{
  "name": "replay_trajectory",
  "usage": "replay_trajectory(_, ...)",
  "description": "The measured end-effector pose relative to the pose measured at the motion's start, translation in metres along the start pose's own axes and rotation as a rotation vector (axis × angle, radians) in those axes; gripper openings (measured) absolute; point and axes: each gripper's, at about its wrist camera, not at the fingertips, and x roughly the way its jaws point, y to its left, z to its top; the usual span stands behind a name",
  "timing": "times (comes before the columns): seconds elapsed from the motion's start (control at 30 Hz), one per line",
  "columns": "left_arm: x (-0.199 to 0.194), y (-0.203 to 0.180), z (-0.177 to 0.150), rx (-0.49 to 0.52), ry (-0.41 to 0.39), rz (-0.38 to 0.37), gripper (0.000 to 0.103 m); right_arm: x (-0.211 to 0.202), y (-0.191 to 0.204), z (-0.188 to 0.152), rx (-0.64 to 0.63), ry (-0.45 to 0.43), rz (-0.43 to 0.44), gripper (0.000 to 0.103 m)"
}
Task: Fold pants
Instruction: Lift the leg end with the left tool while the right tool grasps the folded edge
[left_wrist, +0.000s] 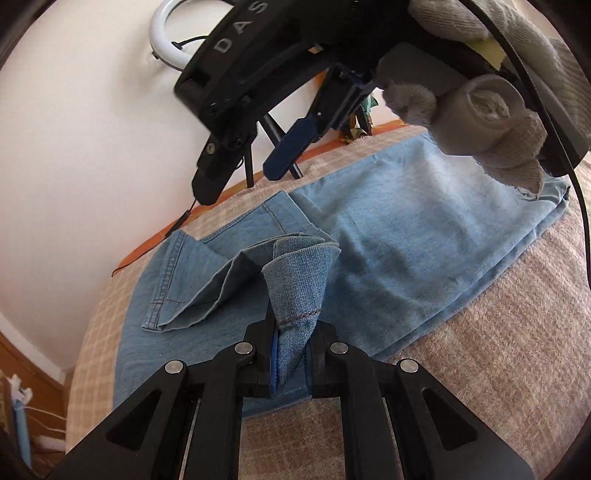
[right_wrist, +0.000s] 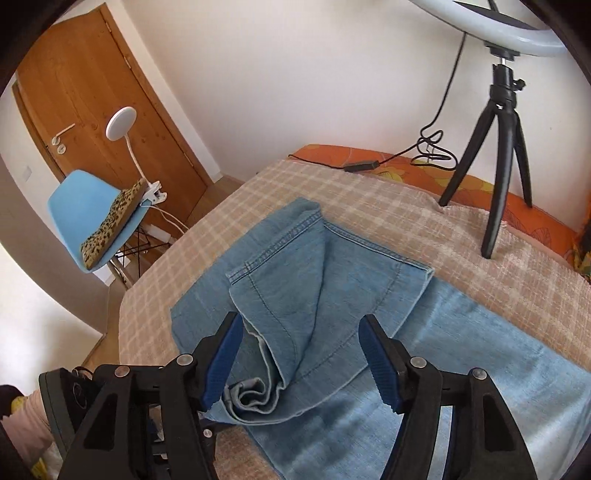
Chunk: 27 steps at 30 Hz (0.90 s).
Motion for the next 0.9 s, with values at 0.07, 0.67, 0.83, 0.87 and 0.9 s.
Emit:
replay_trajectory(0.07,-0.005,-0.003,-0.001,0.007,-0.009,0.002,0.009,0.018,0.016,0.009,-0.057,0.048,0.001,0.066)
replay_trajectory(0.67,-0.005,-0.006,0.002,-0.002,0.005,-0.043,0.009,0.133,0.063,0.017,-0.313,0.391,-0.140,0.031)
replay_trajectory(0.83,-0.011,-0.002,0.001,0.009,-0.002,-0.037,0.009,0.095,0.031,0.022,-0.160,0.252,-0.122,0.010)
replay_trajectory(0.87,-0.012,-0.003,0.001,0.012,-0.004,-0.036,0.009,0.083,0.019,0.021,-0.104,0.214,-0.111,0.009)
replay_trajectory(0.9,-0.013,-0.004,0.002,0.014,-0.004,-0.034,0.009,0.070,0.006,0.019,-0.048,0.179,-0.103,0.009)
